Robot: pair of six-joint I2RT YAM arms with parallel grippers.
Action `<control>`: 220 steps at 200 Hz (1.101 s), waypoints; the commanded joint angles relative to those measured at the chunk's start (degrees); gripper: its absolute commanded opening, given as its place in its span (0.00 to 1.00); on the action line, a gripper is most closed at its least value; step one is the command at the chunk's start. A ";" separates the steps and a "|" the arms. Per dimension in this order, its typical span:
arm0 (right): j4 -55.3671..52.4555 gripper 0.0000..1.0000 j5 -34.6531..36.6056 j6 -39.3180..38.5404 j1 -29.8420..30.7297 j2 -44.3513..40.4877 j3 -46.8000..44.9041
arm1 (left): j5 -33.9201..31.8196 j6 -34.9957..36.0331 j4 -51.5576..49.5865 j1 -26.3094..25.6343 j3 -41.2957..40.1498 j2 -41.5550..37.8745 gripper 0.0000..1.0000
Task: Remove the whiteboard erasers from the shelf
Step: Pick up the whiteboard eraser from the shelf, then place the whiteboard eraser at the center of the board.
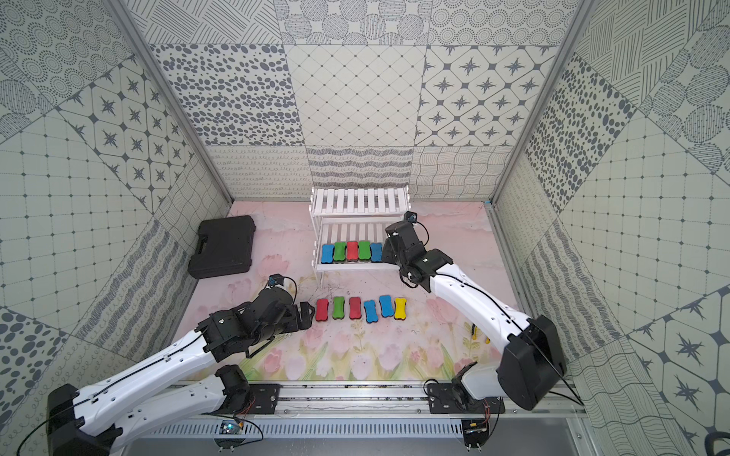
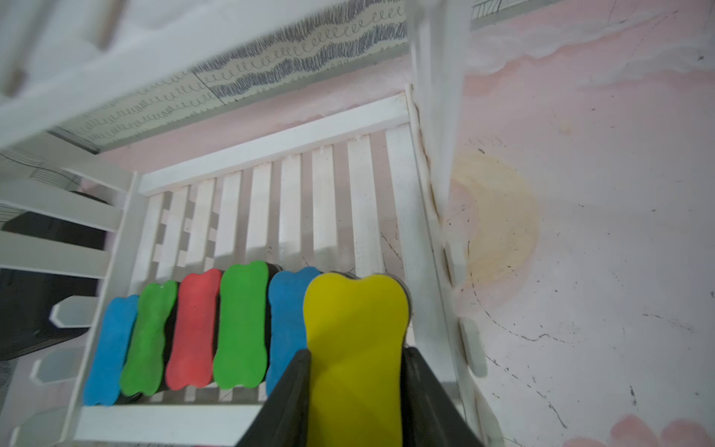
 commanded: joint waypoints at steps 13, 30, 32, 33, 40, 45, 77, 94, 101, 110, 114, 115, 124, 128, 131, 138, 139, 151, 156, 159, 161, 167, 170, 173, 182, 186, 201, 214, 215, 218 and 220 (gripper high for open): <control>-2.65 0.40 -4.74 -0.19 1.46 -10.49 -10.59 | 0.54 -0.77 -0.39 0.07 -0.86 0.09 0.99; -4.45 0.40 -5.18 2.04 3.47 -15.90 -17.18 | 0.63 -0.93 -0.05 0.08 -1.41 0.14 0.99; -4.57 0.40 -5.34 2.38 3.73 -16.60 -18.11 | 0.60 -0.94 -0.04 0.09 -1.49 0.12 0.99; -4.64 0.40 -5.42 2.56 3.87 -16.82 -18.48 | 0.58 -0.95 0.01 0.12 -1.55 0.09 0.99; -5.29 0.40 -5.80 3.96 4.93 -18.60 -21.22 | 0.71 -1.12 0.19 0.10 -1.77 0.21 0.99; -5.79 0.40 -6.13 5.20 5.79 -19.88 -22.87 | 0.80 -1.09 0.31 0.07 -1.91 0.26 0.99; -7.42 0.40 -6.14 13.12 13.50 -24.28 -33.78 | 0.83 -1.60 0.50 0.17 -2.55 0.71 0.98; -7.78 0.40 -6.92 17.27 16.90 -24.84 -37.67 | 0.65 -1.65 0.24 0.14 -2.57 0.77 0.98; -7.63 0.40 -6.27 18.43 18.44 -25.25 -38.88 | 0.58 -1.65 0.15 0.15 -2.44 0.76 0.98; -7.26 0.40 -5.34 19.77 20.28 -25.48 -40.12 | 0.45 -1.65 0.05 0.15 -2.49 0.71 0.98; -7.02 0.40 -5.28 20.02 20.59 -25.41 -40.52 | 0.47 -1.67 0.10 0.15 -2.49 0.76 0.98; -7.00 0.40 -5.31 20.08 20.61 -25.40 -40.59 | 0.47 -1.67 0.03 0.15 -2.49 0.76 0.98; -6.58 0.40 -5.50 19.94 20.80 -25.15 -40.83 | 0.46 -1.65 0.22 0.15 -2.49 0.92 0.98; -6.42 0.40 -5.51 19.74 20.76 -24.84 -40.76 | 0.47 -1.69 0.30 0.20 -2.49 1.01 0.98; -6.33 0.40 -5.44 19.51 20.73 -24.66 -40.75 | 0.47 -1.61 0.32 0.15 -2.49 1.08 0.99; -6.12 0.40 -5.17 18.99 20.73 -23.86 -40.43 | 0.45 -1.67 0.38 0.15 -2.36 1.40 0.99; -6.07 0.40 -5.12 18.95 20.72 -23.75 -40.41 | 0.46 -1.67 0.44 0.19 -2.38 1.43 0.98; -5.47 0.40 -4.60 18.40 20.72 -22.02 -40.03 | 0.56 -1.67 0.70 0.17 -2.31 2.09 0.98; -5.15 0.40 -4.47 18.18 20.79 -21.23 -39.81 | 0.65 -1.68 0.78 0.17 -2.18 2.28 0.98; -4.88 0.40 -4.39 18.01 20.75 -20.82 -39.71 | 0.70 -1.73 0.87 0.15 -2.22 2.45 0.98; -4.70 0.40 -4.33 17.96 20.73 -20.53 -39.69 | 0.73 -1.73 0.92 0.15 -2.22 2.54 0.98; -4.24 0.40 -4.09 17.77 20.64 -19.68 -39.46 | 0.80 -1.74 0.94 0.14 -2.17 2.72 0.98; -4.18 0.40 -3.96 17.76 20.63 -19.29 -39.32 | 0.88 -1.81 1.01 0.15 -2.14 2.85 0.98; -4.05 0.40 -3.78 17.66 20.63 -19.03 -39.25 | 0.91 -1.82 0.98 0.15 -2.14 2.93 0.98; -3.46 0.40 -3.54 17.35 20.61 -18.13 -39.03 | 1.00 -1.69 1.11 0.19 -2.13 3.04 0.98; -3.24 0.40 -3.49 17.17 20.53 -17.81 -39.00 | 1.01 -1.67 1.11 0.15 -2.13 3.09 0.98; -2.26 0.40 -3.66 16.55 20.05 -16.56 -38.84 | 0.74 -1.58 1.12 0.15 -2.13 3.13 0.98; -1.63 0.40 -3.65 16.19 19.58 -15.61 -38.56 | 0.59 -1.43 1.33 0.18 -2.13 3.26 0.98; -1.63 0.40 -3.65 16.18 19.54 -15.53 -38.55 | 0.62 -1.46 1.35 0.21 -2.13 3.24 0.98; -1.49 0.40 -3.64 16.11 19.41 -15.34 -38.47 | 0.65 -1.42 1.37 0.22 -2.13 3.37 0.98; -1.46 0.40 -3.61 16.10 19.29 -15.19 -38.42 | 0.67 -1.48 1.46 0.25 -2.13 3.41 0.98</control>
